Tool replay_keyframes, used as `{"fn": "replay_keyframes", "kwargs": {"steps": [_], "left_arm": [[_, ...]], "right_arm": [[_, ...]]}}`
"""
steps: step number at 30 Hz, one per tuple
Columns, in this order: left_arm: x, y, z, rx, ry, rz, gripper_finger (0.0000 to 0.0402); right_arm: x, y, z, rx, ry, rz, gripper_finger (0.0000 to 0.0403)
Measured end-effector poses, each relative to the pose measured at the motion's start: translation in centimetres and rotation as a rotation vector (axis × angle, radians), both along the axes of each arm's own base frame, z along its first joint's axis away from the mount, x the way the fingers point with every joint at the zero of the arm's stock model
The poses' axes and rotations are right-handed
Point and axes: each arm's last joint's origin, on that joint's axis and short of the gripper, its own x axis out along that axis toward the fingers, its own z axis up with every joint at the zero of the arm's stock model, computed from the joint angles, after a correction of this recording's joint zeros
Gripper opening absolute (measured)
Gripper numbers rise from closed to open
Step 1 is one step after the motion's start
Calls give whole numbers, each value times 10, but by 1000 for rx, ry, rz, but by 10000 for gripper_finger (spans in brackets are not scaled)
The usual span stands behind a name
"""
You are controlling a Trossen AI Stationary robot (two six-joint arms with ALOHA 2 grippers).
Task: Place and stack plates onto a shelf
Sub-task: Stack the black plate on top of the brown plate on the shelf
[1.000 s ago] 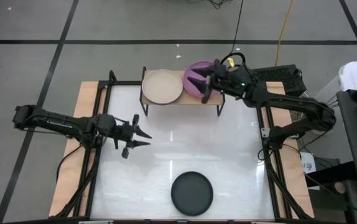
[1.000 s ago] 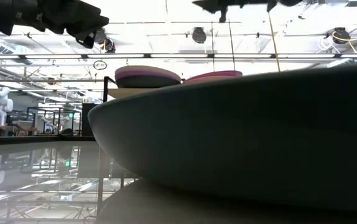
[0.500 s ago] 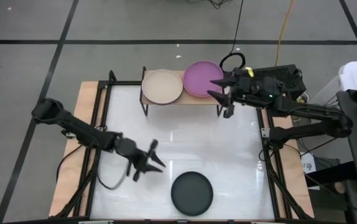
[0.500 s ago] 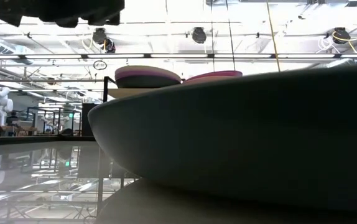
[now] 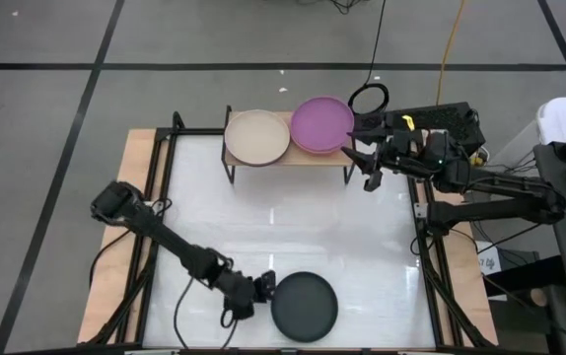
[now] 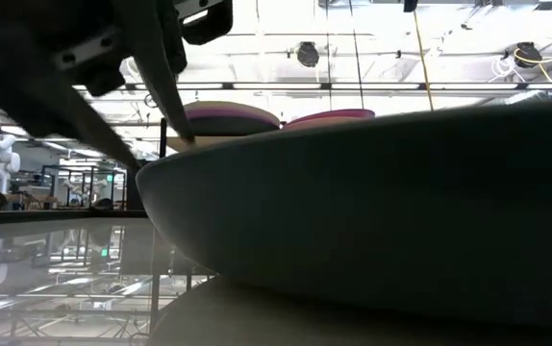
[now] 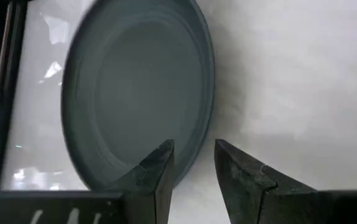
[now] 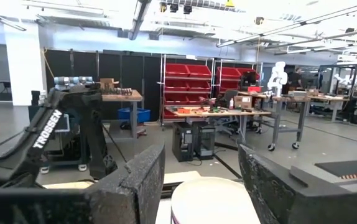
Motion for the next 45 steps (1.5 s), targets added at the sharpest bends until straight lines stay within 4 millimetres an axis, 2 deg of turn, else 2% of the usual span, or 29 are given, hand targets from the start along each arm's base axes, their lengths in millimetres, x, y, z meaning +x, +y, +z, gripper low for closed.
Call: {"fn": "replay_keyframes", "kwargs": {"steps": [6, 18, 31, 37, 45], "left_arm": [[6, -13, -16, 178, -43, -52, 122], [19, -2, -20, 151, -41, 13, 119], [27, 12, -20, 57, -6, 64, 10], [26, 19, -3, 72, -42, 104, 8], [4, 52, 53, 203, -66, 264, 6]], "right_arm": [[1, 0, -6, 5, 16, 0, 183], [2, -1, -8, 24, 19, 2, 183], [2, -1, -8, 25, 19, 2, 183], [2, -1, -8, 25, 20, 2, 183], [2, -1, -8, 29, 19, 3, 183]]}}
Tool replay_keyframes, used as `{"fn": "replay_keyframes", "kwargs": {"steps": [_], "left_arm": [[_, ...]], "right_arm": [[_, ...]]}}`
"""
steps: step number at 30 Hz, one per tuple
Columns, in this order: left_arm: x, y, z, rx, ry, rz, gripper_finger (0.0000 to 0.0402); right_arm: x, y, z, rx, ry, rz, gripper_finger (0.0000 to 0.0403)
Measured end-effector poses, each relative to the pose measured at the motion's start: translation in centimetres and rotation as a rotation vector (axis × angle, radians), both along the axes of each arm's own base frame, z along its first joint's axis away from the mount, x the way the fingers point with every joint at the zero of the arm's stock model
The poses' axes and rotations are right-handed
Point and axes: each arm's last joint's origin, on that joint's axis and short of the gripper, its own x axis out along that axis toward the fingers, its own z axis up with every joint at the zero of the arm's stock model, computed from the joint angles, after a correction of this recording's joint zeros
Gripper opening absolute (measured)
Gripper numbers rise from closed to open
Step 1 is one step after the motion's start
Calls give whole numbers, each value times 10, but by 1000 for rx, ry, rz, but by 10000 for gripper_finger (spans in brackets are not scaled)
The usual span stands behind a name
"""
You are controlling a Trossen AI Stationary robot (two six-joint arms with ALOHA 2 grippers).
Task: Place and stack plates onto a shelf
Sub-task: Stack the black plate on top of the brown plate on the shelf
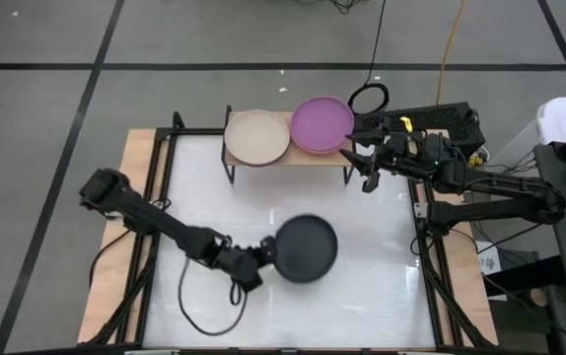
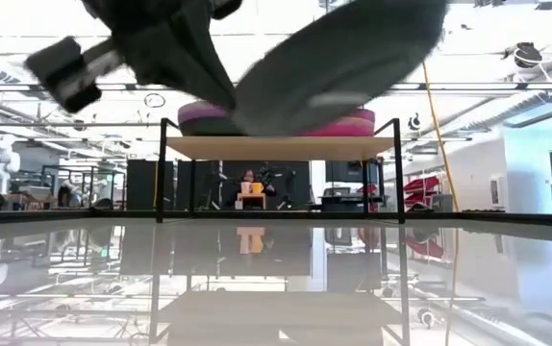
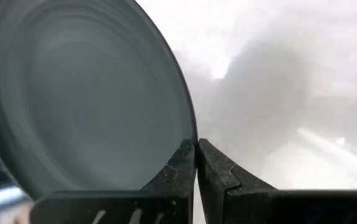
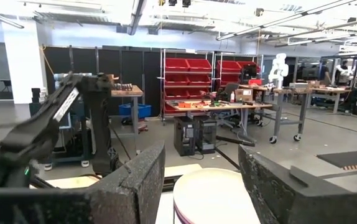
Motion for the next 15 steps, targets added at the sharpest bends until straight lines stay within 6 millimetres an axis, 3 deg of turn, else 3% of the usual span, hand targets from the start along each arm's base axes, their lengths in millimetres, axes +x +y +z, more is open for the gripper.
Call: {"fn": "replay_keyframes", "kwargs": {"steps": [9, 15], "left_arm": [[-39, 69, 66, 65, -28, 209, 5], [-63, 120, 98, 109, -85, 327, 5]], "right_arm": [[0, 0, 0, 0, 0, 0, 183], [0, 0, 0, 0, 0, 1, 183]]}}
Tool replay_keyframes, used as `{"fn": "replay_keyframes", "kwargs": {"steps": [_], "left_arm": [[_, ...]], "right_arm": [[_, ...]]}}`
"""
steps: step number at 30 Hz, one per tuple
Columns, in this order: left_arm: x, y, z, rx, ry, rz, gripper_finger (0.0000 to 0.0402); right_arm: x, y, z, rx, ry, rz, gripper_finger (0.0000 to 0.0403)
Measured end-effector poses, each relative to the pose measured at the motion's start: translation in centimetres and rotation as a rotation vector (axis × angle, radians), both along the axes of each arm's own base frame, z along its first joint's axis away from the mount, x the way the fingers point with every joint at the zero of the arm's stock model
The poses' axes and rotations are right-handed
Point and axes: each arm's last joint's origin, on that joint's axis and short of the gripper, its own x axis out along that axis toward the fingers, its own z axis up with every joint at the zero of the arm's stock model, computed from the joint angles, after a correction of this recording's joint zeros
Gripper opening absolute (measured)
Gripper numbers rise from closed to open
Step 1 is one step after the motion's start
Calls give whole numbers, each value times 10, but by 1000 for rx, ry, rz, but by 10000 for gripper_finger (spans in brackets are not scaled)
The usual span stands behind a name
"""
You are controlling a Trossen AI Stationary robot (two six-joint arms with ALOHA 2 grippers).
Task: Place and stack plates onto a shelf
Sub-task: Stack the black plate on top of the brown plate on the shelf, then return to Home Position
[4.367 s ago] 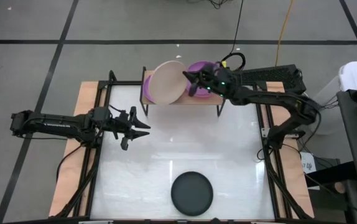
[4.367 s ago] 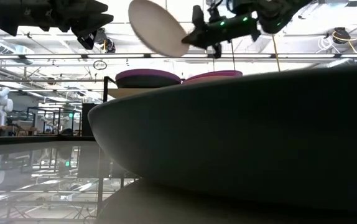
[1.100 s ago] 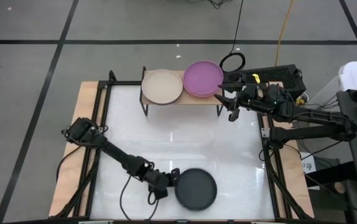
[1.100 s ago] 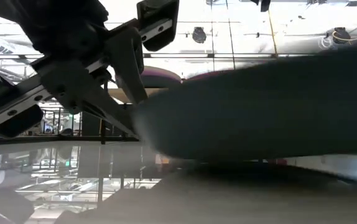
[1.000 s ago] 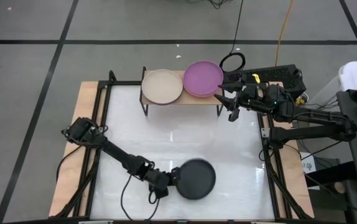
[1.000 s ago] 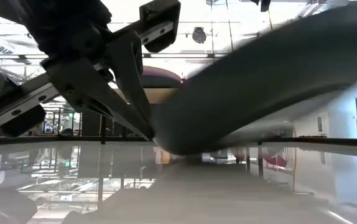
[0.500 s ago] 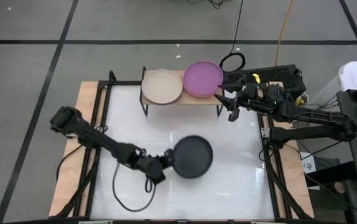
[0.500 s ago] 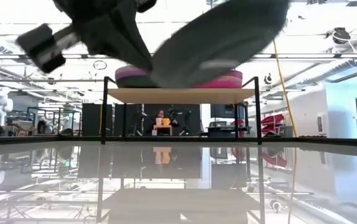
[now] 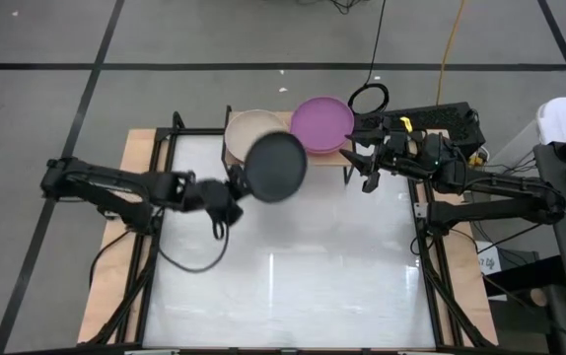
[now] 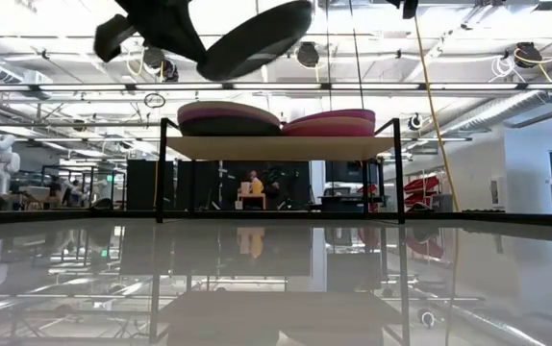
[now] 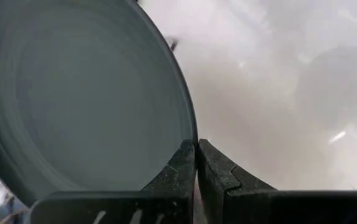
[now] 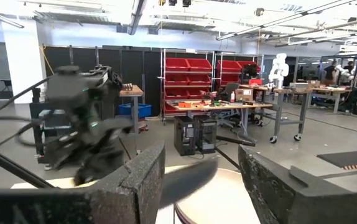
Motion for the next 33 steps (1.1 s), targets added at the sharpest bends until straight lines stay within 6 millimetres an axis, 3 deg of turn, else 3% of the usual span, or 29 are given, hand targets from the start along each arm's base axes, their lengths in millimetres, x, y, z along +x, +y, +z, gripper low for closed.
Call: {"fn": "replay_keyframes", "kwargs": {"steps": [8, 14, 21, 28, 33], "left_arm": [[-16, 60, 4, 38, 120, 122, 5], [-16, 86, 11, -26, 151, 171, 5], [-19, 99, 23, -78, 159, 204, 6], [-18, 100, 26, -101, 116, 244, 67], [-17, 101, 27, -97, 90, 255, 90]], "right_arm": [[0, 0, 0, -1, 0, -1, 183], [0, 0, 0, -3, 0, -1, 183], [0, 0, 0, -1, 2, -1, 183], [0, 0, 0, 1, 7, -1, 183], [0, 0, 0, 1, 7, -1, 183]]}}
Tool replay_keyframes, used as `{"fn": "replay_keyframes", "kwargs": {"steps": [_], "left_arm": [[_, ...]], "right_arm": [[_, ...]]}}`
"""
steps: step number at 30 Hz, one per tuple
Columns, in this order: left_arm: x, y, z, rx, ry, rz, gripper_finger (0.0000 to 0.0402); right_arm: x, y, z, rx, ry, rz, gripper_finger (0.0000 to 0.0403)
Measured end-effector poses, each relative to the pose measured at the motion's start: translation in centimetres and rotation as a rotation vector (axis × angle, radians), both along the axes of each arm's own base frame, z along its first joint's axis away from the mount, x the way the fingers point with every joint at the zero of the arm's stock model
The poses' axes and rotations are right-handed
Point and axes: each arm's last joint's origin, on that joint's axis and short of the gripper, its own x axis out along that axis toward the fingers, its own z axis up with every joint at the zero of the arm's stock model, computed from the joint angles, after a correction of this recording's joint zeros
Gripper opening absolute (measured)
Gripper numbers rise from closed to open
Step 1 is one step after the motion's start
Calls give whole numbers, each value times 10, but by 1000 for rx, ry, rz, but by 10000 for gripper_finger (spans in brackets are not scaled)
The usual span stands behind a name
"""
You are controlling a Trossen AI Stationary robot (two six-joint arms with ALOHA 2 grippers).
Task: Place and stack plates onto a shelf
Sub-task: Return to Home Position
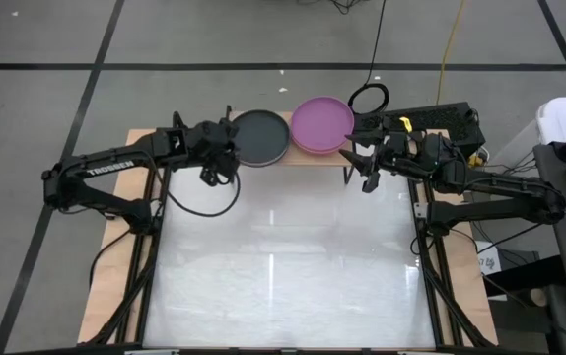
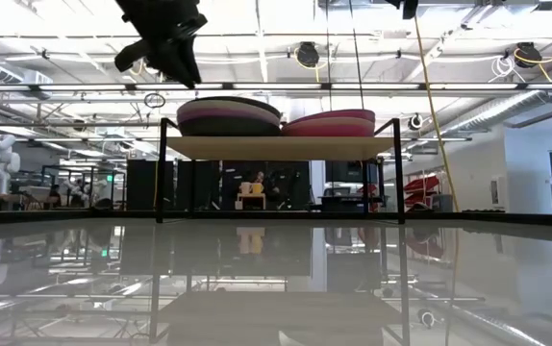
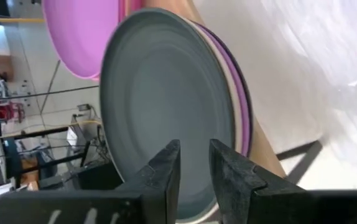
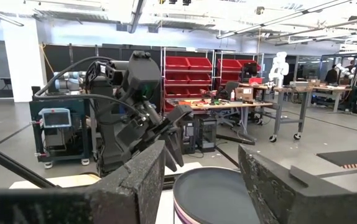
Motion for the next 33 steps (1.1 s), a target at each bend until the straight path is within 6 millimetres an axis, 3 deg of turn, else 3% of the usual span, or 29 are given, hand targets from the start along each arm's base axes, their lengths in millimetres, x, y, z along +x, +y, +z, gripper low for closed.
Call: {"fn": "replay_keyframes", "kwargs": {"steps": [5, 11, 23, 29, 33], "left_arm": [[-1, 0, 8, 29, -67, 29, 96], [-15, -10, 37, -22, -350, 111, 96], [-104, -44, 93, -386, -861, 89, 97], [-136, -55, 96, -493, -910, 56, 62], [-148, -59, 92, -546, -885, 85, 13]], "right_arm": [[0, 0, 0, 0, 0, 0, 183], [0, 0, -2, 2, 22, 2, 183], [-25, 6, -16, 23, 244, 3, 183], [-45, 11, -17, 40, 277, 10, 175], [-53, 13, -23, 66, 288, 12, 140]]}}
